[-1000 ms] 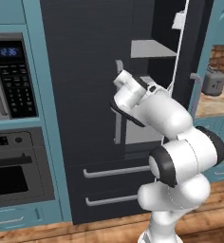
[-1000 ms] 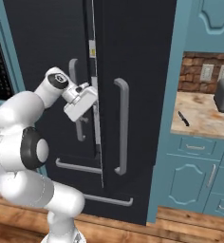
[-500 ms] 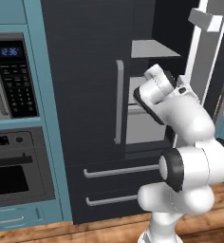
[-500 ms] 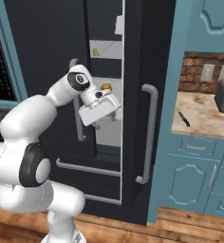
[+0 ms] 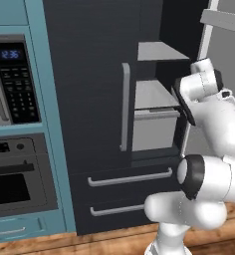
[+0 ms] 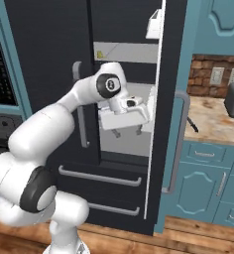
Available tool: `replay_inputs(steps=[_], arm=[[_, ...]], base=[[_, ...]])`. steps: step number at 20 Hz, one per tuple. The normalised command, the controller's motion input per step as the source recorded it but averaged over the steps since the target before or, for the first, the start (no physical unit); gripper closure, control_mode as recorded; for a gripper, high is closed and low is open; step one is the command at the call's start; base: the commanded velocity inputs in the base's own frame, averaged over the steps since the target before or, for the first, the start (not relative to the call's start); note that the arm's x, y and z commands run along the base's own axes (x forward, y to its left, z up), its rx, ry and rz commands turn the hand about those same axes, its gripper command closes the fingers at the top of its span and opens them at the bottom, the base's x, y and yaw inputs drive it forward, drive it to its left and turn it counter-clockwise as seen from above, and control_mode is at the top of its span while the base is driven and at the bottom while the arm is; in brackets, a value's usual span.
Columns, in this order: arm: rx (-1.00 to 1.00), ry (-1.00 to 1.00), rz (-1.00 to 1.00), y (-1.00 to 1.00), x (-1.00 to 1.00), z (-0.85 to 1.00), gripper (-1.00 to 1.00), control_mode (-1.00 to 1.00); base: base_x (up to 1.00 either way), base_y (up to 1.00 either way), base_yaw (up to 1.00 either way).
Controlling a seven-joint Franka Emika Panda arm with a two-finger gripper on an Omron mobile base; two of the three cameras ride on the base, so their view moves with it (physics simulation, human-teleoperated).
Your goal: Retrieve the butter from the fridge and place it on a plate on the dining table. Then retrieve the butter knife by the fridge and place it near the plate.
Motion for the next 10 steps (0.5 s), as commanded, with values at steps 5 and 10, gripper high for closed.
replay_inputs(steps=[5, 10], arm=[[0.00, -0.22, 0.18, 1.00, -0.49, 0.00, -1.00, -1.00], [0.00, -0.13, 0.21, 1.00, -0.04, 0.04, -1.00, -1.00]], base=[[0.00, 0.00, 0.00], [0.00, 0.00, 0.00]])
